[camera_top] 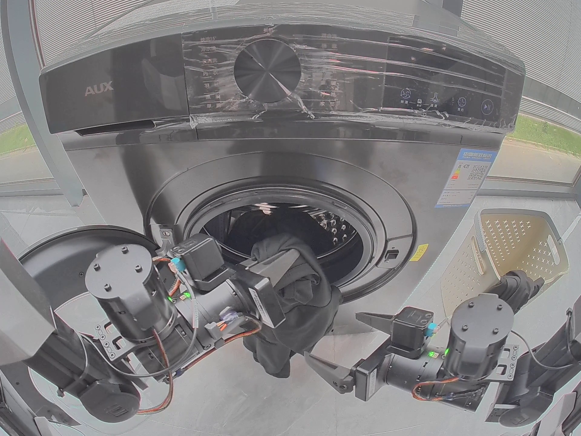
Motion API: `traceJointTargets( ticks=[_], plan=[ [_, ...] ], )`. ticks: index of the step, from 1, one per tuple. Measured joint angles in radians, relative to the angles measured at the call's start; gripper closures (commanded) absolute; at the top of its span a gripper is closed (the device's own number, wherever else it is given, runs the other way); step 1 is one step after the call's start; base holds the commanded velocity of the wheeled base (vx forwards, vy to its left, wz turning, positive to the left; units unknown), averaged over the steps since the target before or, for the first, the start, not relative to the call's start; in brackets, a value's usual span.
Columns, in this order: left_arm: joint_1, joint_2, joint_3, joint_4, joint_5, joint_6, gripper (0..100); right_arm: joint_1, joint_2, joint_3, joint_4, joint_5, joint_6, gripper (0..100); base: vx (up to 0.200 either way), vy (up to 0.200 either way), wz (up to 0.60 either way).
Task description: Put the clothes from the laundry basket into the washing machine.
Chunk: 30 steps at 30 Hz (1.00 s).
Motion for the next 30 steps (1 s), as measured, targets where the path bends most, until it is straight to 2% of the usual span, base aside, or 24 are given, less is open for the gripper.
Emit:
traceJointTargets(
  ticks=[11, 17, 22, 30],
  plan=[
    [0.006, 0.035, -0.032, 0.024, 0.015, 0.0, 100, -0.013, 0.135, -0.084, -0.006, 0.002, -0.029, 0, 0.0, 0.0, 0.0],
    [0.009, 0.033, -0.033, 0.024, 0.016, 0.001, 100, -0.025, 0.228, -0.136, -0.107, 0.014, -0.054, 0, 0.0, 0.0, 0.0],
    [0.009, 0.03, -0.032, 0.023, 0.016, 0.001, 100, -0.055, 0.305, -0.172, -0.139, 0.016, -0.087, 0, 0.0, 0.0, 0.0],
    [0.008, 0.029, -0.032, 0.023, 0.016, 0.001, 100, -0.12, 0.365, -0.233, -0.131, -0.002, -0.089, 0, 0.0, 0.0, 0.0]
  ],
)
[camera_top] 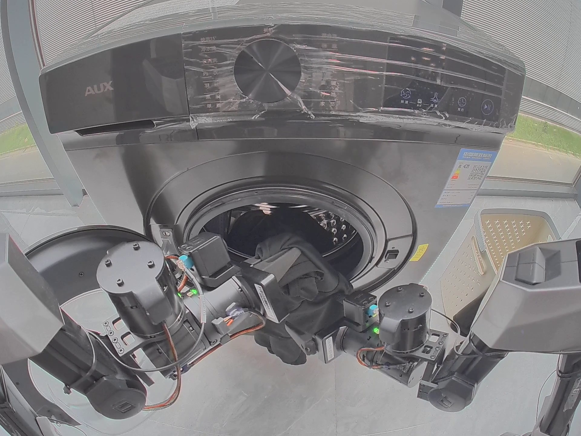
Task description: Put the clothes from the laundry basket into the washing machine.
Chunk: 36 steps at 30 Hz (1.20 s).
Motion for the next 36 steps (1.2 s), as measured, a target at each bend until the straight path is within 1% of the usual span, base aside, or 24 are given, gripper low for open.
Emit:
traceJointTargets(
  ticks=[4, 9, 12, 16, 19, 25, 29, 30, 36],
  plan=[
    [-0.006, 0.0, 0.001, -0.001, 0.0, -0.001, 100, -0.021, 0.017, -0.027, 0.001, -0.002, -0.003, 0, 0.0, 0.0, 0.0],
    [-0.007, -0.001, 0.003, -0.002, 0.0, -0.001, 100, -0.02, 0.035, -0.049, 0.001, 0.0, -0.003, 0, 0.0, 0.0, 0.0],
    [-0.008, -0.001, 0.005, -0.002, 0.0, -0.001, 100, -0.016, 0.047, -0.054, 0.001, 0.011, -0.004, 0, 0.0, 0.0, 0.0],
    [-0.007, -0.002, 0.008, -0.001, 0.002, -0.001, 100, -0.011, 0.056, -0.056, 0.0, 0.037, -0.005, 0, 0.0, 0.0, 0.0],
    [-0.006, -0.002, 0.009, -0.002, 0.002, -0.001, 100, -0.01, 0.065, -0.066, 0.001, 0.036, -0.005, 0, 0.0, 0.0, 0.0],
    [-0.008, -0.004, 0.009, -0.002, 0.004, -0.002, 100, -0.019, 0.094, -0.104, 0.006, 0.018, -0.001, 0, 0.0, 0.0, 0.0],
    [-0.009, -0.004, 0.011, -0.002, 0.005, -0.003, 100, -0.028, 0.111, -0.139, 0.028, -0.041, 0.009, 0, 0.0, 0.0, 0.0],
    [-0.009, -0.005, 0.011, -0.002, 0.005, -0.004, 100, -0.032, 0.114, -0.144, 0.032, -0.047, 0.012, 0, 0.0, 0.0, 0.0],
    [-0.002, -0.006, 0.02, -0.001, 0.006, -0.003, 100, -0.044, 0.104, -0.134, 0.036, -0.051, 0.02, 0, 0.0, 0.0, 0.0]
  ],
)
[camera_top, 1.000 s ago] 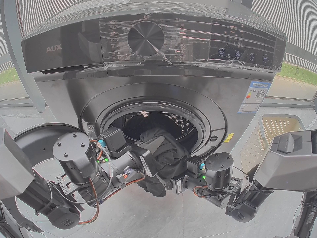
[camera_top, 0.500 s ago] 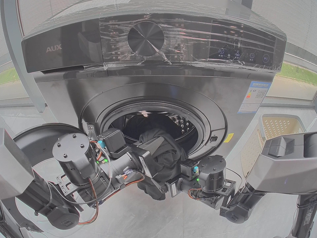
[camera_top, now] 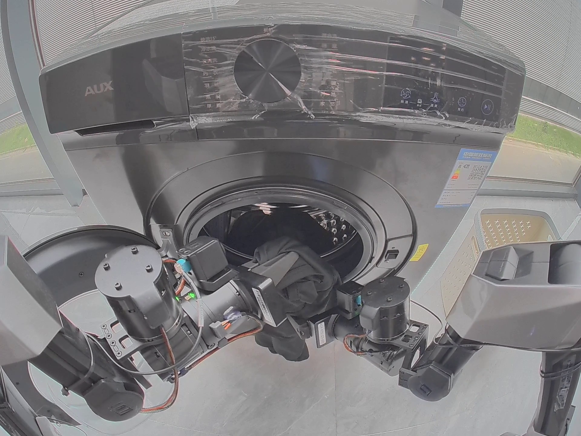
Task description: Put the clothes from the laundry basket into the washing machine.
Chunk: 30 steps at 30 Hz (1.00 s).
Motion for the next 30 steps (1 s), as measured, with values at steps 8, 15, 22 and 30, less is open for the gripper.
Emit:
traceJointTargets(
  ticks=[8, 15, 22, 30],
  plan=[
    [0.003, -0.004, 0.008, 0.0, 0.006, 0.0, 100, -0.056, -0.107, 0.115, -0.001, 0.003, -0.01, 0, 0.0, 0.0, 0.0],
    [0.003, -0.009, 0.011, 0.0, 0.015, 0.0, 100, -0.1, -0.174, 0.179, -0.001, 0.007, -0.016, 0, 0.0, 0.0, 0.0],
    [0.002, -0.015, 0.013, 0.0, 0.015, 0.0, 100, -0.101, -0.188, 0.176, 0.0, 0.006, -0.016, 0, 0.0, 0.0, 0.0],
    [-0.005, -0.016, 0.014, 0.0, 0.015, 0.0, 100, -0.103, -0.184, 0.151, -0.003, 0.006, -0.013, 100, 0.0, 0.0, 0.0]
  ],
)
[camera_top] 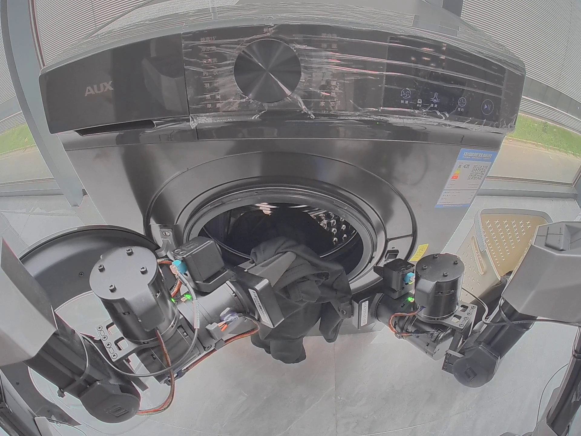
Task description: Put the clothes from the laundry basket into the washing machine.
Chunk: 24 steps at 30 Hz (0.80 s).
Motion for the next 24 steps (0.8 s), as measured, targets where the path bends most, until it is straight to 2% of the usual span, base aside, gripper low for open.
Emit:
traceJointTargets(
  ticks=[10, 20, 21, 24],
  plan=[
    [0.001, -0.001, 0.017, 0.0, 0.0, 0.0, 100, 0.025, 0.016, -0.04, -0.01, 0.005, 0.009, 100, 0.0, 0.0, 0.0],
    [0.008, 0.0, 0.056, -0.001, -0.013, 0.002, 100, 0.038, -0.07, 0.039, -0.023, 0.024, 0.005, 100, 0.0, 0.0, 0.0],
    [0.008, 0.001, 0.059, -0.001, -0.013, 0.002, 0, 0.04, -0.085, 0.051, -0.024, 0.026, 0.005, 100, 0.0, 0.0, 0.0],
    [0.009, 0.001, 0.065, -0.001, -0.016, 0.003, 0, 0.048, -0.124, 0.082, -0.027, 0.031, 0.005, 100, 0.0, 0.0, 0.0]
  ],
)
